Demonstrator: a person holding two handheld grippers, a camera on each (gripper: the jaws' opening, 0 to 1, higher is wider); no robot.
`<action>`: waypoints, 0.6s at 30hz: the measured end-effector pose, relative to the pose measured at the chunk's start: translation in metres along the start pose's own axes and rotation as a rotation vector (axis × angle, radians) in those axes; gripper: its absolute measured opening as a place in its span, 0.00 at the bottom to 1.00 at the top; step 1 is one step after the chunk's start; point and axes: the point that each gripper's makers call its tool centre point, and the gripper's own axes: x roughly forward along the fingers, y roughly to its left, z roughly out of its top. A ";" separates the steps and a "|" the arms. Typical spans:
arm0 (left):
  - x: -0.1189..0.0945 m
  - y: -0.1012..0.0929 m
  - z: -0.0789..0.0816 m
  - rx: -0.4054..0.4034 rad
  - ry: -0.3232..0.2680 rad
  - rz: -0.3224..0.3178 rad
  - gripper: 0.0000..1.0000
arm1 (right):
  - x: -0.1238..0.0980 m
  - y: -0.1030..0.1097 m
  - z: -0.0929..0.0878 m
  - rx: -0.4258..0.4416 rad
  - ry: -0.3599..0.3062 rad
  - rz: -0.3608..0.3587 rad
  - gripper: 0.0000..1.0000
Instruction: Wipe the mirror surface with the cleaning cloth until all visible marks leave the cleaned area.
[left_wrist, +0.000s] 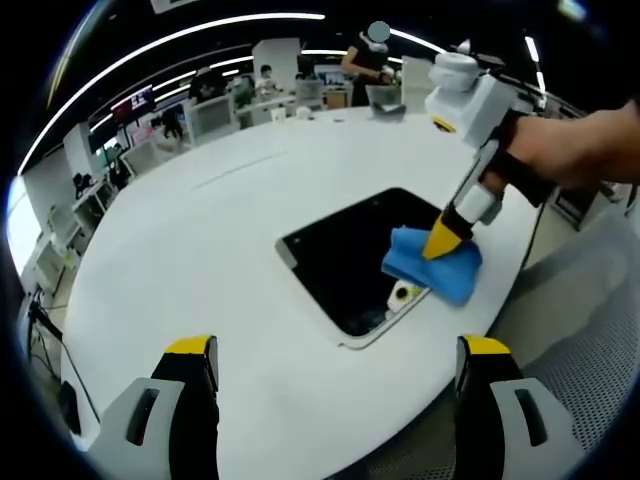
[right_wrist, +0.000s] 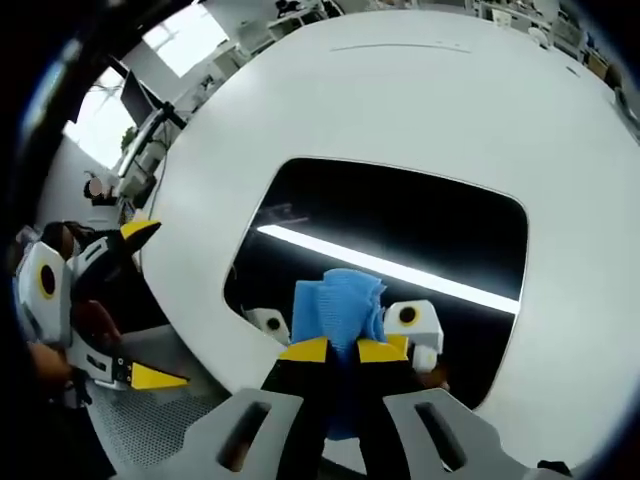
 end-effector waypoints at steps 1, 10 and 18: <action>0.000 0.000 0.000 0.000 0.000 0.000 0.99 | 0.000 -0.001 0.001 0.000 0.000 -0.001 0.03; 0.000 0.000 0.000 -0.004 -0.002 -0.002 0.99 | 0.003 -0.005 0.011 -0.013 -0.001 -0.017 0.03; 0.000 0.000 0.000 -0.005 -0.002 -0.006 0.99 | 0.009 -0.013 0.026 -0.017 -0.002 -0.032 0.03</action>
